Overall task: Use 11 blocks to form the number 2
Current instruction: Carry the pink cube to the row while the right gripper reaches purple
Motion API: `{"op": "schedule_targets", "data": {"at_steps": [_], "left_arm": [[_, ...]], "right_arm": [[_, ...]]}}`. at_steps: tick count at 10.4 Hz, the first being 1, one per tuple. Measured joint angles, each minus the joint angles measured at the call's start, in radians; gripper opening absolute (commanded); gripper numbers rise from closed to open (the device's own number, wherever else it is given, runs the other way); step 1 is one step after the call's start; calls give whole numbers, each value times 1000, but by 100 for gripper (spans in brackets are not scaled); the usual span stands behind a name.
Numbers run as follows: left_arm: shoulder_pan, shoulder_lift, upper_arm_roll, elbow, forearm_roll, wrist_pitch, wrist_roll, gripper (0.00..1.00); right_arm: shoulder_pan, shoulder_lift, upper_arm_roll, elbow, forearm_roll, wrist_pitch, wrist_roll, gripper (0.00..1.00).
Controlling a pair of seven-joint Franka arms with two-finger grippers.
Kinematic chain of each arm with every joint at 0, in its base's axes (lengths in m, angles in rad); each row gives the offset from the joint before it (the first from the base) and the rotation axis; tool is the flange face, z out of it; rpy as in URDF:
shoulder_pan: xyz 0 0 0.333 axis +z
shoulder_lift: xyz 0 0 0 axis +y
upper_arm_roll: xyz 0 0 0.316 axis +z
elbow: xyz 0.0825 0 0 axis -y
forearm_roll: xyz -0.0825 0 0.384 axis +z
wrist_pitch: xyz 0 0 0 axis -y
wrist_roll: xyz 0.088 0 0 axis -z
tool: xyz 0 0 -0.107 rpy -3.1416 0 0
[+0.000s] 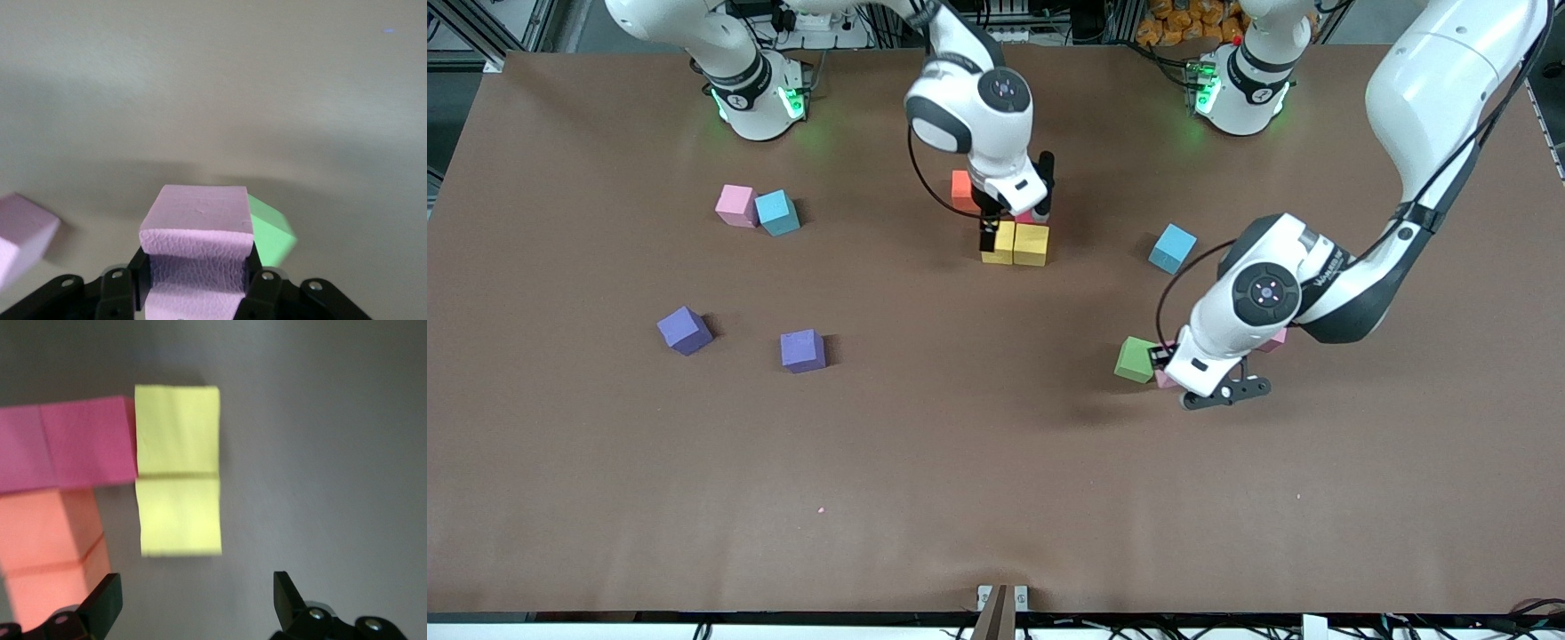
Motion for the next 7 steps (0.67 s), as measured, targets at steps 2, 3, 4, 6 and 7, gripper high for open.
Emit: {"op": "schedule_targets", "data": {"at_steps": [2, 3, 4, 6, 7], "left_arm": [[-21, -10, -33, 14, -21, -16, -95, 38], [-35, -13, -45, 17, -23, -24, -145, 38], [-51, -16, -58, 18, -25, -27, -209, 38], [-115, -17, -67, 18, -27, -29, -368, 38], [-165, -17, -67, 18, -27, -29, -465, 38]], "right_arm": [[-73, -118, -6, -13, 3, -128, 1, 100], [-133, -172, -9, -19, 3, -170, 0, 100], [-204, -217, -12, -28, 3, -200, -11, 100], [-353, -275, -15, -73, 4, -214, -117, 100], [-418, -300, -15, -109, 4, -215, -166, 100]]}}
